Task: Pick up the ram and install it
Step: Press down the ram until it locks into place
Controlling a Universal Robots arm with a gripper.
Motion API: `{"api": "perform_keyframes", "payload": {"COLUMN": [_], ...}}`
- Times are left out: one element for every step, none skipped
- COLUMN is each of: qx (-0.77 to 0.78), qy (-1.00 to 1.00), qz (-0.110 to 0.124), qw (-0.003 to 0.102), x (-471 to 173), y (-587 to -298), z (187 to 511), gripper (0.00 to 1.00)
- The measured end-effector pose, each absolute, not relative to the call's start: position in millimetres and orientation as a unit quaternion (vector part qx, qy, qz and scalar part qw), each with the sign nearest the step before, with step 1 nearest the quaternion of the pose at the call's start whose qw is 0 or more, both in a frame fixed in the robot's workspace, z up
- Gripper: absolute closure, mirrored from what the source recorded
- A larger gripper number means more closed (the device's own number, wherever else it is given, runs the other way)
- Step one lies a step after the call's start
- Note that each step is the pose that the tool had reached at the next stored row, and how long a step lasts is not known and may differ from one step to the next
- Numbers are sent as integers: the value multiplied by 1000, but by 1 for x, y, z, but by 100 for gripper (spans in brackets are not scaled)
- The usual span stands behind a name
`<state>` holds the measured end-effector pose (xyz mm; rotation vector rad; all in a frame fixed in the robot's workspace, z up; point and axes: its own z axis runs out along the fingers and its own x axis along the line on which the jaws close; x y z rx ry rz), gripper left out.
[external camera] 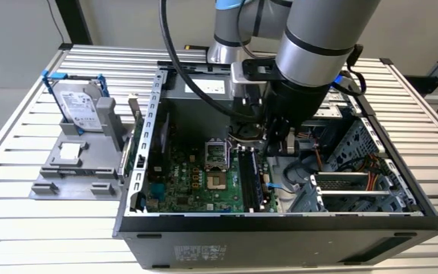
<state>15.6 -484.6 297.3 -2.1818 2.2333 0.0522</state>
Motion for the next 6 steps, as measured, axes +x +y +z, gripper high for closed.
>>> {"api": "perform_keyframes", "payload": {"qx": [-699, -699, -699, -699, -699, -699], "qy": [715, 715, 715, 715, 715, 715], "qz": [17, 17, 17, 17, 17, 17], "qw": [10, 9, 10, 10, 10, 10], "x": [16, 16, 16, 16, 16, 16], "y": [-485, -485, -485, -485, -485, -485], "z": [298, 299, 300, 300, 301, 302], "gripper": [100, 100, 100, 100, 100, 100]}}
